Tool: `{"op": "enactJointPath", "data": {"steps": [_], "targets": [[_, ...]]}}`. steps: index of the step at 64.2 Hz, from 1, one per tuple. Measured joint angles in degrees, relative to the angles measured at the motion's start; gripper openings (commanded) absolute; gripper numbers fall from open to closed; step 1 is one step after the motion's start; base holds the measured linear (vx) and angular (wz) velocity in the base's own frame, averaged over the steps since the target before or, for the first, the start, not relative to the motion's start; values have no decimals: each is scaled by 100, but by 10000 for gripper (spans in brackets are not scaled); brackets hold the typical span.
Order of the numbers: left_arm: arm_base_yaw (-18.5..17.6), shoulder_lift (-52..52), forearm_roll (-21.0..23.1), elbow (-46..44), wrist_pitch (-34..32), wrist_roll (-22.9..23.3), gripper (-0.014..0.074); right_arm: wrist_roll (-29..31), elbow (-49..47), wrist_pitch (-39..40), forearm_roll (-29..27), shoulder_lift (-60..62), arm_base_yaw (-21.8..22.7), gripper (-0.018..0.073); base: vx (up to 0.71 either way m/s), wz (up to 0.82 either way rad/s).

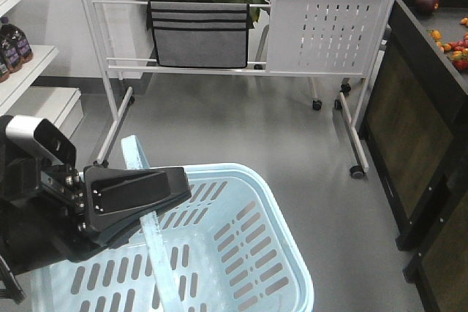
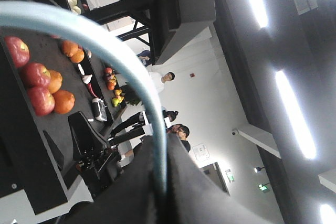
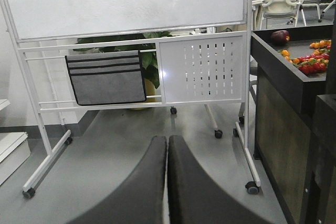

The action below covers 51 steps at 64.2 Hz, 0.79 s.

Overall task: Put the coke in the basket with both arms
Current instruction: 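Drive the base to the shelf with the red Coca-Cola bottle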

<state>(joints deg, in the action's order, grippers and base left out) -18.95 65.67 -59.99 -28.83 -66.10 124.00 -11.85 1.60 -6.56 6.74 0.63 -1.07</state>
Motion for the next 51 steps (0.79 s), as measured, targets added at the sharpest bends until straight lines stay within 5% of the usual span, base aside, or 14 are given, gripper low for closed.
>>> {"op": "enactJointPath", "data": {"steps": [51], "targets": [[0, 0, 0, 0, 0, 0, -6, 0, 0, 0, 0, 0, 0, -6, 26, -1]]}}
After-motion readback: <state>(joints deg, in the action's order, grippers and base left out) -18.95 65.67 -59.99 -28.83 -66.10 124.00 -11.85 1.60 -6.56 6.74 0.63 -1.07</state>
